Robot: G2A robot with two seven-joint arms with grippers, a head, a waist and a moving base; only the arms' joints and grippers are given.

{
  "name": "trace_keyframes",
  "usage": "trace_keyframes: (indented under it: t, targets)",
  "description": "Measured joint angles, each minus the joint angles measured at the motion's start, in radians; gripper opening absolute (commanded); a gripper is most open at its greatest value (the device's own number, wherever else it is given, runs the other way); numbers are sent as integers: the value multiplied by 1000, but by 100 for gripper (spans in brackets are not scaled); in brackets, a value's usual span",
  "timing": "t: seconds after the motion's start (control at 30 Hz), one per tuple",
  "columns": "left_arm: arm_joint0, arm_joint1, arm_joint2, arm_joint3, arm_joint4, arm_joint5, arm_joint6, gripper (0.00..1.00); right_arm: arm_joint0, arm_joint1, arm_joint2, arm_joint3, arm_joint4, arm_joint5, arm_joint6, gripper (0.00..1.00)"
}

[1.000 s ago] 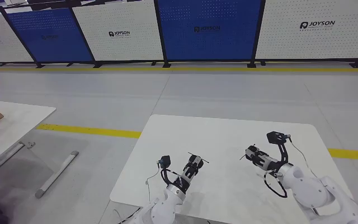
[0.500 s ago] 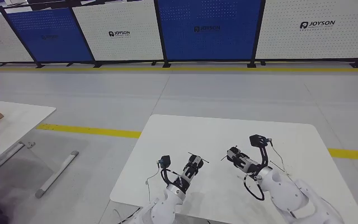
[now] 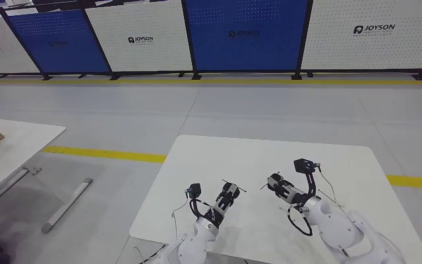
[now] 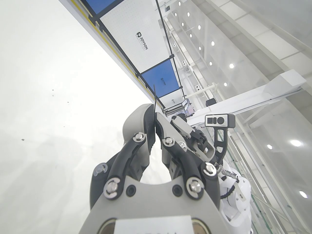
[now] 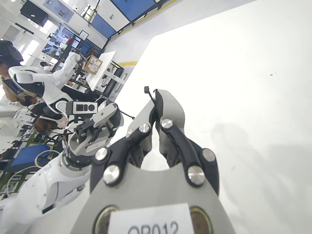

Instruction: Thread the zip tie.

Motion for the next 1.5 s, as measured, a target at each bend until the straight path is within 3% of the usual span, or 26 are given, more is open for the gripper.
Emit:
trace_keyframes:
  t: [0.2, 0.33, 0.47, 1.27, 1.5]
  targets:
    - [-2, 1, -2, -22, 1, 1, -31, 0, 0, 0, 0, 0, 0, 0, 0, 0]
    - [2, 12, -13, -36, 52, 15, -134, 0, 0, 0, 0, 0, 0, 0, 0, 0]
    - [2, 20, -37, -40, 28, 63, -236, 0, 0, 0, 0, 0, 0, 0, 0, 0]
    - [-1, 20, -43, -36, 35, 68, -227, 0, 0, 0, 0, 0, 0, 0, 0, 0]
    - [-8, 7, -8, 13, 76, 58, -88, 0, 0, 0, 0, 0, 0, 0, 0, 0]
